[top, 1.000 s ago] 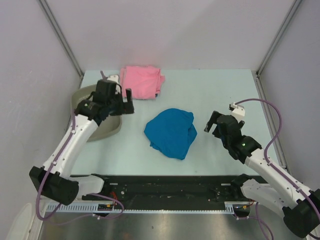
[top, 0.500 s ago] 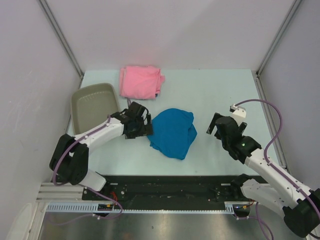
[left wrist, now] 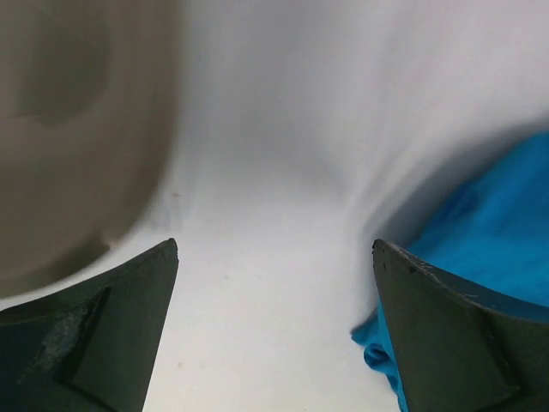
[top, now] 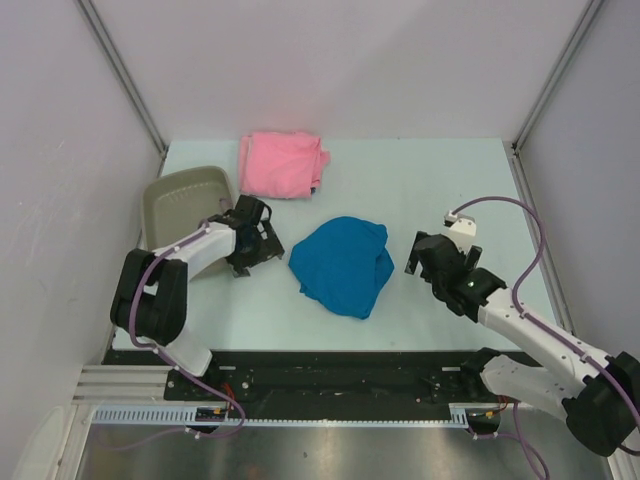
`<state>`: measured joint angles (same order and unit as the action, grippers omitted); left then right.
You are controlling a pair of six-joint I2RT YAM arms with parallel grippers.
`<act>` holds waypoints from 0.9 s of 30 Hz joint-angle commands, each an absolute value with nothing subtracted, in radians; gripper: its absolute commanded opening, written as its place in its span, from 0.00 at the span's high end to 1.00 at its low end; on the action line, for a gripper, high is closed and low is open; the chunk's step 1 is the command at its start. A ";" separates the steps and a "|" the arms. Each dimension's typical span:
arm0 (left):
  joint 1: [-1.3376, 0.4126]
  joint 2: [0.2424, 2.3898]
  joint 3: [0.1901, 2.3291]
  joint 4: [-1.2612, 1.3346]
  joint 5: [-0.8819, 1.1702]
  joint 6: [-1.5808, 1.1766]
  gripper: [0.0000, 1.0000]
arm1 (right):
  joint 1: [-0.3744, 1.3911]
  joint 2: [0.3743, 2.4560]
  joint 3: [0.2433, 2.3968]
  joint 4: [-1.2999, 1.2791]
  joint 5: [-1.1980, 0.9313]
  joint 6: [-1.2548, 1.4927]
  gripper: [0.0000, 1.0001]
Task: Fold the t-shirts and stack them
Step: Flatten the tshirt out
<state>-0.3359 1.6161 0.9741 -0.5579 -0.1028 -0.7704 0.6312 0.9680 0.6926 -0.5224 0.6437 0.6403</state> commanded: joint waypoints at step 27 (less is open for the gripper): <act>0.224 1.778 1.373 -0.759 -0.166 -0.535 0.00 | 0.706 1.091 0.730 -0.400 0.692 0.678 0.00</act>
<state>0.2081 1.7618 1.2675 -0.7612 -0.1547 -0.5877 0.6983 1.0901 0.6941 -0.4400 0.6506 0.6624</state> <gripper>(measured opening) 0.996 0.994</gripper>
